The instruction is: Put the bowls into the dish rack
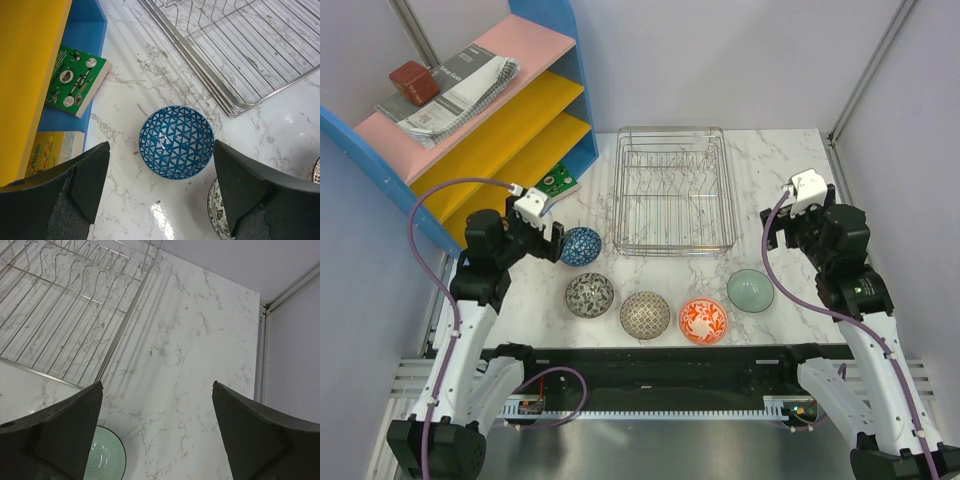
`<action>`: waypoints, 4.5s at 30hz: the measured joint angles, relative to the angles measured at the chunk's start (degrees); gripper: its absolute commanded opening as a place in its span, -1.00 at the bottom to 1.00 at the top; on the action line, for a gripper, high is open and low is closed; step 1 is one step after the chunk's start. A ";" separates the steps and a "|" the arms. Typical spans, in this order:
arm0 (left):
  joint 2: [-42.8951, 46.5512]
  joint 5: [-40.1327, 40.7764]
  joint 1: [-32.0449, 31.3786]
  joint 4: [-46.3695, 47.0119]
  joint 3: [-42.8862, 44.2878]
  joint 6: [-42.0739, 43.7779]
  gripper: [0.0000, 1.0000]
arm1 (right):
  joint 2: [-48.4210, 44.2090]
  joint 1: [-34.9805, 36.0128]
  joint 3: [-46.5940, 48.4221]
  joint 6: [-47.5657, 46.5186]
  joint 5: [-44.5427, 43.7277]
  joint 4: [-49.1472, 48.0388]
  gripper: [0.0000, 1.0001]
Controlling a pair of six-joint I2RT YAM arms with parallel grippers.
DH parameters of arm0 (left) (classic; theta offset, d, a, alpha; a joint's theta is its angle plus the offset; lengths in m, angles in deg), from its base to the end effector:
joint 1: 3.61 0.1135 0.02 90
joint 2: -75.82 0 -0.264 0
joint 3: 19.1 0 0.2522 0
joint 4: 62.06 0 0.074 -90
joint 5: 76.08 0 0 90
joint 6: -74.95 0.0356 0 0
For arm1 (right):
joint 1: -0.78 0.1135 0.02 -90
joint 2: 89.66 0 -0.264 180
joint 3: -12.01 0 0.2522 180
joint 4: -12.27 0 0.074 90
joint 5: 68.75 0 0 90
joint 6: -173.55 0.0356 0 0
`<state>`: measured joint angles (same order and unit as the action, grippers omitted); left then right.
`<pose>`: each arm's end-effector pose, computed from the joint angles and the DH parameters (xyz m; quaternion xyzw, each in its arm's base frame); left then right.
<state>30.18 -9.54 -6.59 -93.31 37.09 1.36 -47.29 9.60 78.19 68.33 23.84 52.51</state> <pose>0.1821 -0.0237 0.3107 0.2496 0.7745 -0.1010 0.5724 0.1586 0.0262 0.3622 -0.1800 0.7803 -0.0153 0.5987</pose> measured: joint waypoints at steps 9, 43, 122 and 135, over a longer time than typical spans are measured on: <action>-0.57 0.26 0.00 -0.04 -1.60 1.31 0.99 | 0.11 0.00 -0.55 -0.68 0.46 0.61 0.96; -45.20 0.81 0.00 5.35 9.38 8.07 0.72 | 1.97 0.02 -3.32 -1.27 5.16 1.42 0.96; -41.35 -25.03 -17.49 -4.96 34.16 6.84 -0.96 | 53.29 11.45 16.65 57.07 58.62 -47.69 0.96; -48.00 -18.67 -17.62 -2.05 41.38 5.66 -0.96 | 54.29 11.69 15.30 54.71 61.05 -45.42 0.89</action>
<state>-17.82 -28.20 -24.21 -95.37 78.47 7.02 7.00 21.30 93.49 123.03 84.88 7.09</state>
